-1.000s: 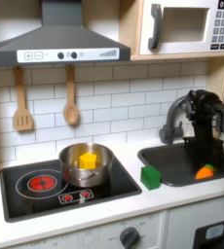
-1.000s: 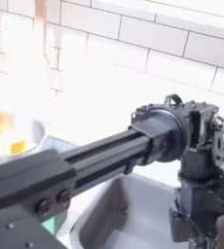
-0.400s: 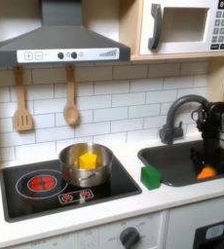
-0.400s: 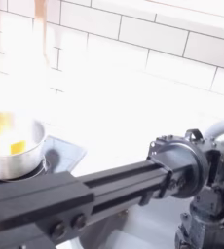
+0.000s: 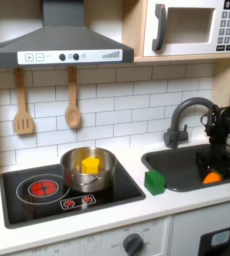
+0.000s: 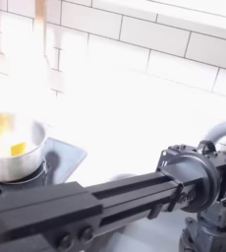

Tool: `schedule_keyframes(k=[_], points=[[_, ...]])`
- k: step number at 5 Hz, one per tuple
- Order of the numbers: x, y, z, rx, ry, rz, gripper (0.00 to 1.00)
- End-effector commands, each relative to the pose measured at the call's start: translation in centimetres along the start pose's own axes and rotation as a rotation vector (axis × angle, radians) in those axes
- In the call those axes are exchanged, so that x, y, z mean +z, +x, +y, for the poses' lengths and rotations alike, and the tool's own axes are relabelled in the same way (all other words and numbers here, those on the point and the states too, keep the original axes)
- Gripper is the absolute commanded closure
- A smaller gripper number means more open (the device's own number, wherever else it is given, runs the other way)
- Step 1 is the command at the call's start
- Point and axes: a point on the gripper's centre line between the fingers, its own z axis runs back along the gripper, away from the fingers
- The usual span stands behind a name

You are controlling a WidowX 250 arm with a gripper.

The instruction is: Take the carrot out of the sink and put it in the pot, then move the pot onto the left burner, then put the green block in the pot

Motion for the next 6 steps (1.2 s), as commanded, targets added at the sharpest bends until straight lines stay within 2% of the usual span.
schedule_keyframes(k=[1,3,4,6], points=[[-0.2,-0.1,0.2,-0.016,0.004,-0.015,0.0],[-2.3,-1.8,0.7,-0.02,-0.003,0.004,0.0],[-2.6,-2.2,1.4,-0.003,-0.004,0.0,0.0],[-2.3,-1.9,1.5,-0.029,-0.009,-0.023,0.0]])
